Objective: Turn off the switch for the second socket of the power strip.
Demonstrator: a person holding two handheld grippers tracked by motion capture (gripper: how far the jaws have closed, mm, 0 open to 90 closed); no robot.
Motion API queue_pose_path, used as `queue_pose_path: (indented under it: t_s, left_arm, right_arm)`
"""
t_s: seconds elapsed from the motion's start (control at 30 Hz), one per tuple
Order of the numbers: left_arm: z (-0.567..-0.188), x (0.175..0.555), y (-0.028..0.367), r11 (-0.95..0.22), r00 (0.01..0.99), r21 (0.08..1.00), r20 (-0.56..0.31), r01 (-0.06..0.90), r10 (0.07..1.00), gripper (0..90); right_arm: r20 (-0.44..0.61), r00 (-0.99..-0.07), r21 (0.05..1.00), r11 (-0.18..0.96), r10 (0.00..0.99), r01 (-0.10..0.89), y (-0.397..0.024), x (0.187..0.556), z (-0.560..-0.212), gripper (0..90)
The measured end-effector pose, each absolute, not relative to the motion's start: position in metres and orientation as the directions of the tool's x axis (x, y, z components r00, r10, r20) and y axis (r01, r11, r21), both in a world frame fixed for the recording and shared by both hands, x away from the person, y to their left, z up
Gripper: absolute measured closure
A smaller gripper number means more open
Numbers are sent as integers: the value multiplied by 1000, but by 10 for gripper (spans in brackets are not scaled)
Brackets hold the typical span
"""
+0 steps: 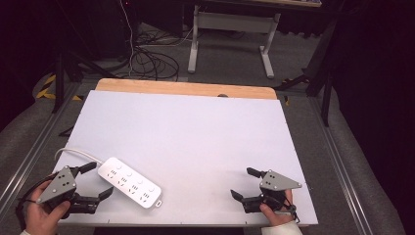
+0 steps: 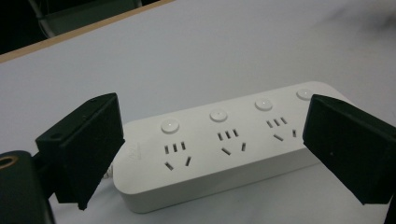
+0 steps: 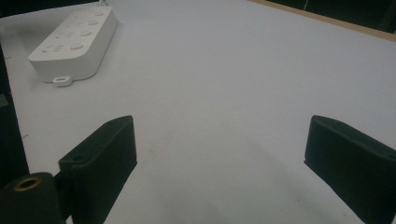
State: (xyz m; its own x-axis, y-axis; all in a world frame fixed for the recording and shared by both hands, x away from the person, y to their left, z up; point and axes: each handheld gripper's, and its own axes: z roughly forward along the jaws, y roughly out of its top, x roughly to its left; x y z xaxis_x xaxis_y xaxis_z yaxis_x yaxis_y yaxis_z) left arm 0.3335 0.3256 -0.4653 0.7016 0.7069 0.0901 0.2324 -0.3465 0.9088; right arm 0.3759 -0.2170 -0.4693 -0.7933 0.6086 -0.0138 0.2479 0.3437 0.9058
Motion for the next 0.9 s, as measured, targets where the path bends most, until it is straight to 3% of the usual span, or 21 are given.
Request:
queue_pose_path:
  t_s: [0.5, 0.9]
  left_arm:
    - [-480, 329, 327, -357, 673, 895, 91, 268, 734, 72]
    - [-476, 328, 334, -288, 698, 915, 10, 282, 716, 48]
  right_arm:
    - [-7, -801, 904, 347, 599, 251, -217, 377, -470, 97]
    - [-9, -800, 903, 349, 599, 251, -218, 378, -470, 97]
